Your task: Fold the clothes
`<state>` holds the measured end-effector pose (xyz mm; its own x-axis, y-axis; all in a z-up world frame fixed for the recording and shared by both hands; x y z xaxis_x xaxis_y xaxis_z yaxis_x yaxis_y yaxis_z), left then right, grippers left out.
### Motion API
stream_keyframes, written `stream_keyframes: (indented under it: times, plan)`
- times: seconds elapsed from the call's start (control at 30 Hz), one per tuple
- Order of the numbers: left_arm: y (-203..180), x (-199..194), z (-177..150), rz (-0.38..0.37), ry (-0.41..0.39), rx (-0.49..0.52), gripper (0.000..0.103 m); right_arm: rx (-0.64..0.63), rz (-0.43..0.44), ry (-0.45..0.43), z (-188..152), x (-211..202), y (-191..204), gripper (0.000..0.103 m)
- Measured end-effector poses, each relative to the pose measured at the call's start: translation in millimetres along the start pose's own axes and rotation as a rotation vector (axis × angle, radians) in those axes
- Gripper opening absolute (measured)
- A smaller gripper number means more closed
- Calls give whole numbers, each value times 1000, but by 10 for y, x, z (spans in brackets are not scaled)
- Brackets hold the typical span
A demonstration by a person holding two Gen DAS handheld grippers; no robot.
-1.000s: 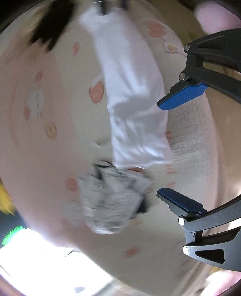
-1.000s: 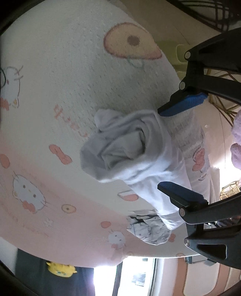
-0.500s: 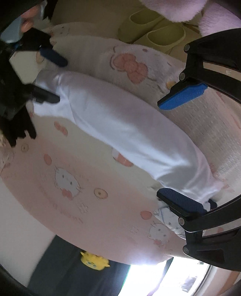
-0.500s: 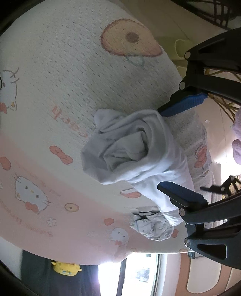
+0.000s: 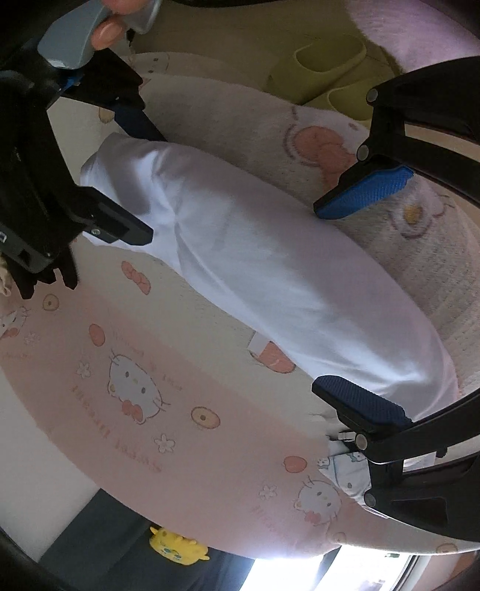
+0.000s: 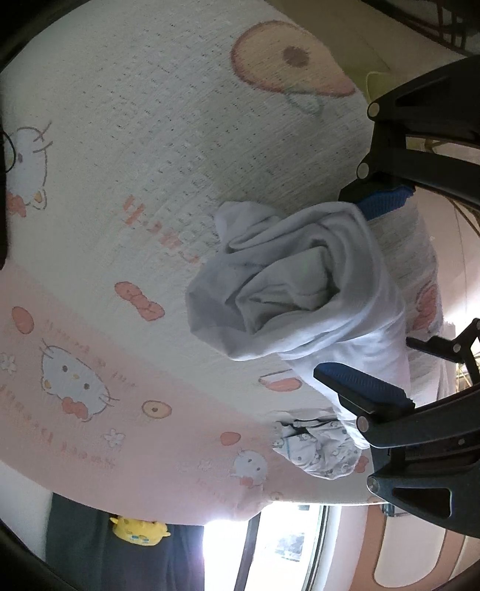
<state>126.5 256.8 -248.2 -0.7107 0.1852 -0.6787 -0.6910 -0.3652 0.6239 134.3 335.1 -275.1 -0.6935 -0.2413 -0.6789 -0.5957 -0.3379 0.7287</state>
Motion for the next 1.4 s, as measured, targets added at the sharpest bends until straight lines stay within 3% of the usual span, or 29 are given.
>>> stream_keyframes:
  times: [0.03,0.1,0.17,0.5,0.73,0.87,1.03,1.17,1.23,1.27,1.3,1.4]
  plan:
    - [-7,5,8,-7,3,-6,86,1,-7,-3,3,9,12,71]
    - [5,25,22,-27,9,-28,86,-26,-44,-7,3,2,52,44]
    - [20,46,37,-47,14,-53,86,-65,-79,-10,0,-16,107,40]
    - [95,67,69,-102,22,-140,86,-129,-62,-9,48,-140,462,38]
    - [118,-76,95,-182,-35,-183,86,-126,-41,10,53,-225,443,39]
    - [18,-93,97,-151,-46,-145,86,-124,-29,20,57,-274,432,39]
    - [-54,-65,127,72,-71,-60,86,-114,-17,29,60,-298,419,39]
    - [-60,-24,200,53,-96,-58,86,-105,-9,35,63,-302,410,39]
    - [-93,14,227,35,-94,-49,80,-97,-3,38,65,-303,399,39]
    - [-116,64,231,5,-67,-45,55,-88,3,41,65,-301,379,39]
    - [-125,132,226,-46,-26,-65,43,-79,9,46,65,-299,356,39]
    - [-24,181,194,-147,-2,-197,40,-59,21,56,49,-282,278,42]
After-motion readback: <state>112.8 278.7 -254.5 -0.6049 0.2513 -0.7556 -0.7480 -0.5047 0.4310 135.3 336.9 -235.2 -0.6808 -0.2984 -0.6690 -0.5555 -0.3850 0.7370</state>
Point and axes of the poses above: each gripper's, at about its wrist camera, not at the fingertips, and x roughly the way its jaws point, y to its left, z to its top, the point moved 4 cm from there along x, roughly the way its jaws point, and after that the axes turned 4 degrees about x, right-handed, at the moved point
